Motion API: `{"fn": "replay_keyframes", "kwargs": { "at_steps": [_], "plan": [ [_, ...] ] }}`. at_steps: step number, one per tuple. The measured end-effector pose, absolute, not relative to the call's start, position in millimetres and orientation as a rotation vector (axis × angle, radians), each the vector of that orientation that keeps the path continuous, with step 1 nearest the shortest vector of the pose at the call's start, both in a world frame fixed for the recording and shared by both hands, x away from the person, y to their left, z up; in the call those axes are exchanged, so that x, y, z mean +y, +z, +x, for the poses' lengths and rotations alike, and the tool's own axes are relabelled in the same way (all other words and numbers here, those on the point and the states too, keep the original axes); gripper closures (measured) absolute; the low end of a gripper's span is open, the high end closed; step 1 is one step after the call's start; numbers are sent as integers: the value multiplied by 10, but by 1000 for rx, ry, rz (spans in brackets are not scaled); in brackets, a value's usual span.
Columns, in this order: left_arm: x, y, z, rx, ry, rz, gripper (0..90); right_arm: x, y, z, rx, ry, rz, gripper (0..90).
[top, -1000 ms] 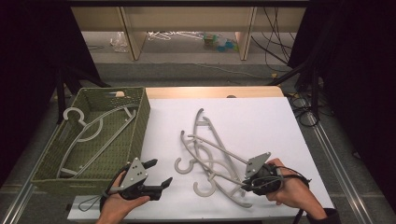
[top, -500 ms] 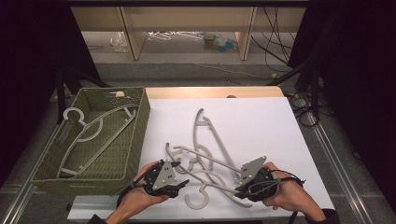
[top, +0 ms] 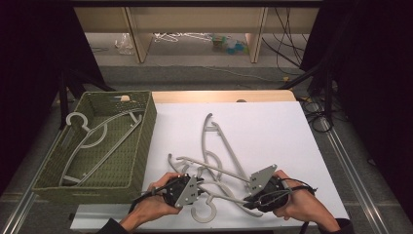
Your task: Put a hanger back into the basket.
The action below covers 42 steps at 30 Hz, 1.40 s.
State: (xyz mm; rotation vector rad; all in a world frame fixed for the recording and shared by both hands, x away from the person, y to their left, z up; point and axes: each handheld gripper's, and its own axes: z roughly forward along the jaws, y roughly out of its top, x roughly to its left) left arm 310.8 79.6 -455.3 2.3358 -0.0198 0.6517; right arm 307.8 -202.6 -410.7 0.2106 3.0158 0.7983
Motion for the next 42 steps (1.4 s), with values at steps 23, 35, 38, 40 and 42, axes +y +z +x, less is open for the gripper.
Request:
{"fn": "replay_keyframes", "kwargs": {
  "at_steps": [23,35,38,40,42],
  "plan": [
    [969,-3958,3000,253,423,2255,786,-2131,-3863,3235,2661,1024,490,511],
    [1262,-3859,3112,515,386,2209,793,-2285,-3706,3293,2343,1299,747,359],
    [1360,-3774,3143,580,376,2160,792,-2282,-3699,3242,2336,1300,741,345],
    [1429,-3725,3157,614,384,2132,793,-2270,-3706,3188,2353,1303,738,340],
    [1481,-3691,3169,656,375,2086,793,-2246,-3730,3134,2362,1307,751,310]
  ]
}}
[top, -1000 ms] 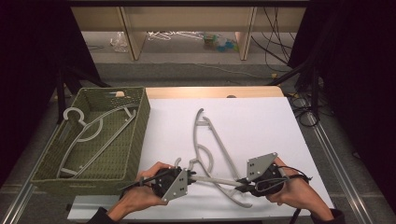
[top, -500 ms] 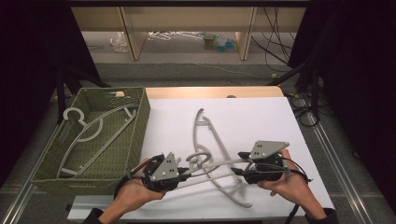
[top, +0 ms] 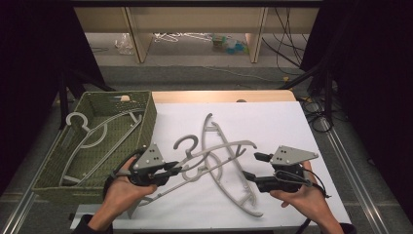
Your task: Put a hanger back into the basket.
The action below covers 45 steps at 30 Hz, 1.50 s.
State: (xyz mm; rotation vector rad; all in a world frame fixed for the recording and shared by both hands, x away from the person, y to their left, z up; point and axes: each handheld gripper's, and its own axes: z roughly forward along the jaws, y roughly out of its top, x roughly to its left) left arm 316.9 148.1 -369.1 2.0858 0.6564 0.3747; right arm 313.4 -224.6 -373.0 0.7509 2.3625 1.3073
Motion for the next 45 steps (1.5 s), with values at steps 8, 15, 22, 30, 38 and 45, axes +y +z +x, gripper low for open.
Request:
{"fn": "replay_keyframes", "kwargs": {
  "at_steps": [8,15,22,30,38,45],
  "plan": [
    [1681,-3526,3185,721,317,1976,792,-2184,-3984,3090,2481,1223,782,311],
    [1889,-3259,3148,726,308,1873,791,-2146,-4091,3097,2535,1180,801,311],
    [2163,-2924,3171,755,371,1846,791,-2148,-4113,3111,2544,1174,794,310],
    [2551,-2757,3341,856,489,1834,791,-2134,-4140,3112,2560,1161,802,309],
    [2862,-2760,3520,949,599,1802,791,-2146,-4149,3131,2544,1165,807,302],
    [3150,-2850,3658,1025,665,1810,791,-2149,-4159,3134,2544,1155,825,301]
  ]
}}
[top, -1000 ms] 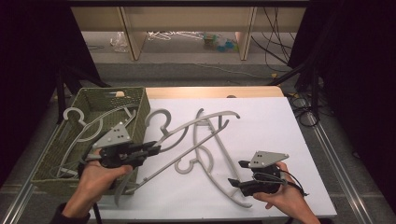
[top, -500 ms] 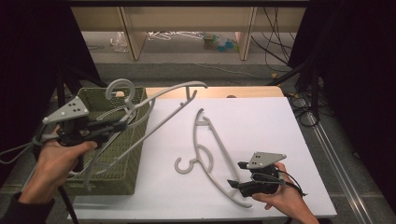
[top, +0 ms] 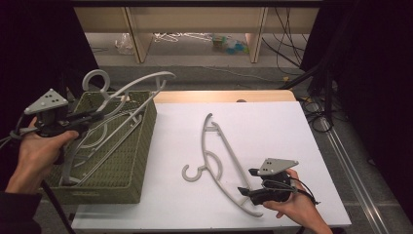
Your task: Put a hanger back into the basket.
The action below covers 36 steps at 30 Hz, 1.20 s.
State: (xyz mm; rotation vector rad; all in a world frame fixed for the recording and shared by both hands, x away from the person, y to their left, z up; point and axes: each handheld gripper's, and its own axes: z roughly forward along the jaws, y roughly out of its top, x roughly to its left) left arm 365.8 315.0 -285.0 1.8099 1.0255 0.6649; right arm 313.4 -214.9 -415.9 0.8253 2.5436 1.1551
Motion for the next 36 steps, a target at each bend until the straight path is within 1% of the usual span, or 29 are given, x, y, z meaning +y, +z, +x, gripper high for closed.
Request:
{"fn": "replay_keyframes", "kwargs": {
  "at_steps": [5,8,15,22,36],
  "plan": [
    [3314,-2940,3743,1049,703,1849,791,-2178,-4149,3151,2536,1157,830,302],
    [3410,-2979,3793,1030,725,1881,791,-2184,-4155,3153,2540,1159,833,302],
    [3564,-3056,3887,1031,734,1909,791,-2186,-4160,3157,2539,1156,825,302],
    [3638,-3143,3915,1062,736,1947,791,-2201,-4158,3161,2534,1154,836,302],
    [3828,-3267,3903,1127,719,1935,791,-2204,-4169,3169,2543,1146,833,303]
  ]
}}
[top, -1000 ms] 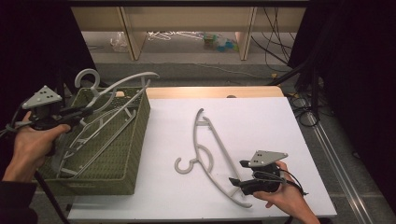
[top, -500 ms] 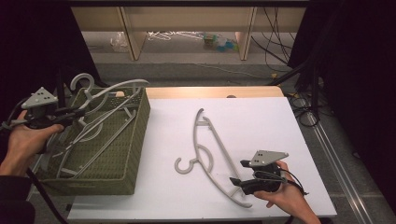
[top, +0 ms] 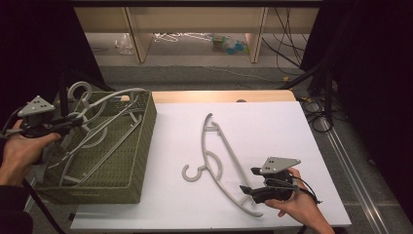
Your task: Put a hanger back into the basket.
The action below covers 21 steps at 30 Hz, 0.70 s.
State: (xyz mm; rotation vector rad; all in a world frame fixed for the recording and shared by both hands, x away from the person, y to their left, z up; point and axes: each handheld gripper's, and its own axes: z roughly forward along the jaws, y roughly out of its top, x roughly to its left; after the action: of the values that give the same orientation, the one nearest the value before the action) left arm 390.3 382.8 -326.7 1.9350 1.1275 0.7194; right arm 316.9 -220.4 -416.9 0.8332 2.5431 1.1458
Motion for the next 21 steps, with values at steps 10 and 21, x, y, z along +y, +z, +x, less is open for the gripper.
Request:
{"fn": "replay_keyframes", "kwargs": {
  "at_steps": [10,21],
  "plan": [
    [3812,-3344,3992,1124,699,1973,791,-2200,-4179,3174,2546,1141,829,303],
    [3960,-3581,4016,1193,645,1939,789,-2197,-4183,3171,2548,1138,830,303]
  ]
}}
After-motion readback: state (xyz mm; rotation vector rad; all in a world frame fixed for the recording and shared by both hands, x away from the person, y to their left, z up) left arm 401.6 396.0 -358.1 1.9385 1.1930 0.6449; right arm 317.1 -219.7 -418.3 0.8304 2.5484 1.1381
